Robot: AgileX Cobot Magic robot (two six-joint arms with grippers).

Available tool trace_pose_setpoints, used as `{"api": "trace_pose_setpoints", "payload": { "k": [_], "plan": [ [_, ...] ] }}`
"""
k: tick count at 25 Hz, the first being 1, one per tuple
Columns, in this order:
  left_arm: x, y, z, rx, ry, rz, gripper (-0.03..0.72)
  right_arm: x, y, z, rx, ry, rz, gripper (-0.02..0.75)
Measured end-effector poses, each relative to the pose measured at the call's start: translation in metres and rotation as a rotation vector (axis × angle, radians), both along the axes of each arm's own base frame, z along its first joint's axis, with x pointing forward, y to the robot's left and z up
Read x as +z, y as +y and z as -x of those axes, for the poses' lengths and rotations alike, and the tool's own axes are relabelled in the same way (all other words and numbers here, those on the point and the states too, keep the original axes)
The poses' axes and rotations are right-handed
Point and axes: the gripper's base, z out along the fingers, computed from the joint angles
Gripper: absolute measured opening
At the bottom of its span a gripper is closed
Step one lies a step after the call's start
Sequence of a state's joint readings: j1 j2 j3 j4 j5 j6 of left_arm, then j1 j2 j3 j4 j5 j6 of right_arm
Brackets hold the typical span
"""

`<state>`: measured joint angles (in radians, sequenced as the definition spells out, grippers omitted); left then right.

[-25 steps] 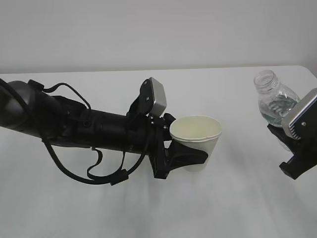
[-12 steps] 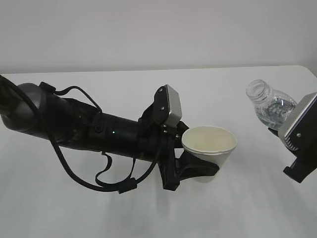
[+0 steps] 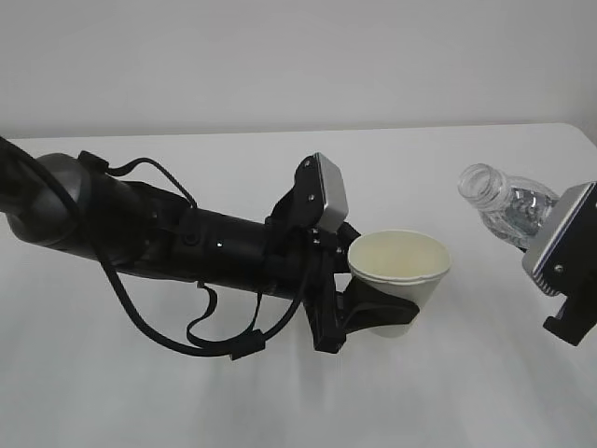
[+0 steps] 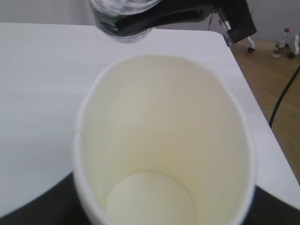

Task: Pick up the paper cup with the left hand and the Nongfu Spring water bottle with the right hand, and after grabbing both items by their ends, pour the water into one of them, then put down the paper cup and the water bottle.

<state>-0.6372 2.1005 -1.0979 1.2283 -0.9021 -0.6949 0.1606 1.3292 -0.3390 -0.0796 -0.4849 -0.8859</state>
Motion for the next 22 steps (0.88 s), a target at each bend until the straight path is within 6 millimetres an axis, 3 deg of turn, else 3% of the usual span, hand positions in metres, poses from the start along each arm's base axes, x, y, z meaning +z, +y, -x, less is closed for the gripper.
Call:
{"api": "trace_pose_setpoints", "payload": {
  "k": [8,22],
  "plan": [
    [0.000,-0.011,0.011,-0.036,0.001,0.001,0.429,0.000,0.000,0.000,0.029,-0.011,0.065,0.351],
    [0.001,-0.013,0.012,-0.018,0.013,0.016,0.429,0.001,0.000,0.000,0.071,-0.041,0.158,0.351]
  ]
}}
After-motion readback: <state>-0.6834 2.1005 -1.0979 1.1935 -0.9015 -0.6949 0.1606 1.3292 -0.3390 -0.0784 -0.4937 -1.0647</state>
